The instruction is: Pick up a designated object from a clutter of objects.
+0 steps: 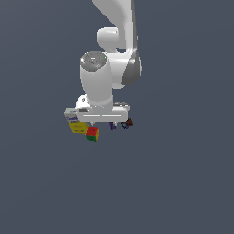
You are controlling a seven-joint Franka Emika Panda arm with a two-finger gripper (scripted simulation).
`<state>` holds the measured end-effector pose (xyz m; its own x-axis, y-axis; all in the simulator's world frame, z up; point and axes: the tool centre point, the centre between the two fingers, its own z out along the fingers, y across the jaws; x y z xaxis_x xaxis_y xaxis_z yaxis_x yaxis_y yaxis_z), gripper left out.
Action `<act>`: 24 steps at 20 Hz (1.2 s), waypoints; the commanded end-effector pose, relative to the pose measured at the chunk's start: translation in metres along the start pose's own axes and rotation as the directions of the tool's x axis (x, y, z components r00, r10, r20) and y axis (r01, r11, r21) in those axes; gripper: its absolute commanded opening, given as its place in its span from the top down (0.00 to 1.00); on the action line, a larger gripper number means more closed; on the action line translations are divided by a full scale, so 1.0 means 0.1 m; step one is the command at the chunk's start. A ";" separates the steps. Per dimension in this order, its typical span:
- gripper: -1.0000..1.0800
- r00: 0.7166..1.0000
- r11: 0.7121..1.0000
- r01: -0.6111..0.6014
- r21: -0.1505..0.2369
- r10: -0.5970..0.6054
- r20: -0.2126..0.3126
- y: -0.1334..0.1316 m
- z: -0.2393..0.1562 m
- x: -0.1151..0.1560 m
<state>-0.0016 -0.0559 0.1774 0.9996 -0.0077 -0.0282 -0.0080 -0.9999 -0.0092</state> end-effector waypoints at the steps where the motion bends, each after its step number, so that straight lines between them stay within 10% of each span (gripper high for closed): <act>1: 0.04 0.999 1.000 -0.031 0.002 0.031 -0.007 0.19 0.22 -0.04; 24: 0.04 0.990 0.991 -0.135 -0.005 0.135 -0.028 0.81 0.98 -0.30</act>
<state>-0.0343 -0.1362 0.0821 0.9897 -0.1430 -0.0005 -0.1430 -0.9897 -0.0003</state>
